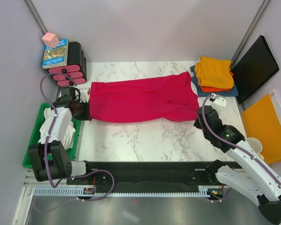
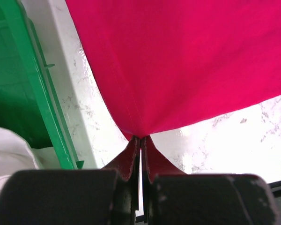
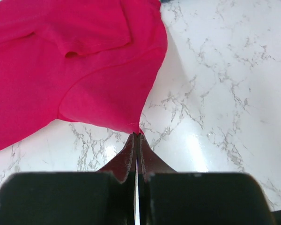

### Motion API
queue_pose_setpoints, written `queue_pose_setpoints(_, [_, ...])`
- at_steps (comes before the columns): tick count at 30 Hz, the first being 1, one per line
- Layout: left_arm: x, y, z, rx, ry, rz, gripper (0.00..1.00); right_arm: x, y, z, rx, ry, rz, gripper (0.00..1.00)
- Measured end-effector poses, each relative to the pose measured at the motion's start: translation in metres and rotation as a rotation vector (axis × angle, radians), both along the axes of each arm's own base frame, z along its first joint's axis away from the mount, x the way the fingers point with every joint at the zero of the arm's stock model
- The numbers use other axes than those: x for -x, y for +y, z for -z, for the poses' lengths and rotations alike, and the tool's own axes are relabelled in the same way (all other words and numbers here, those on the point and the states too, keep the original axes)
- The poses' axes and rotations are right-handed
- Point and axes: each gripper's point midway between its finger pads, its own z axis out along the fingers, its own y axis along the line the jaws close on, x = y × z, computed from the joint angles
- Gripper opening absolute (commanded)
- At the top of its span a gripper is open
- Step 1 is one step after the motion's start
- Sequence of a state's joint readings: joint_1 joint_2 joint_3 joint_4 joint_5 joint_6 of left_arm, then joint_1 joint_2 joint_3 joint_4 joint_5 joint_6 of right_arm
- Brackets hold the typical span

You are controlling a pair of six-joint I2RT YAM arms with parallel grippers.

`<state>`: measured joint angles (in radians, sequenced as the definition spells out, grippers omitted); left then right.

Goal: Fold and stack the t-shirts
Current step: Fold the other side of the tshirt into a rectangle

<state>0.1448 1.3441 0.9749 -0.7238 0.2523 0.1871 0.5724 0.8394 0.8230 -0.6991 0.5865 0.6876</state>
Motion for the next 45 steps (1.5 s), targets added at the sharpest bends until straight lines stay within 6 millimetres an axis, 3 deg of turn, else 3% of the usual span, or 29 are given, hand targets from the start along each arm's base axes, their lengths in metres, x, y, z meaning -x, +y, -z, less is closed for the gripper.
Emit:
queue_pose_setpoints(14, [0.031,-0.008,-0.006,0.019,0.059,0.080,0.02,0.039,-0.019,-0.003,-0.057,0.024,0.054,0.00])
queue_pose_setpoints(24, [0.040,-0.008,-0.007,0.012,0.092,0.109,0.02,0.048,-0.026,-0.017,-0.094,0.003,0.082,0.00])
queue_pose_setpoints(28, [0.026,-0.005,-0.015,0.004,0.070,0.106,0.02,0.035,-0.023,-0.022,-0.064,0.002,0.094,0.00])
queue_pose_setpoints(33, [-0.004,0.001,-0.015,0.006,0.062,0.083,0.02,0.000,-0.008,-0.021,0.012,0.015,0.101,0.00])
queue_pose_setpoints(38, [-0.027,0.004,-0.004,0.018,0.076,0.064,0.02,-0.024,0.001,-0.008,0.066,0.029,0.097,0.00])
queue_pose_setpoints(45, [-0.039,0.005,0.017,0.030,0.117,0.051,0.02,-0.051,-0.005,0.000,0.102,0.026,0.133,0.00])
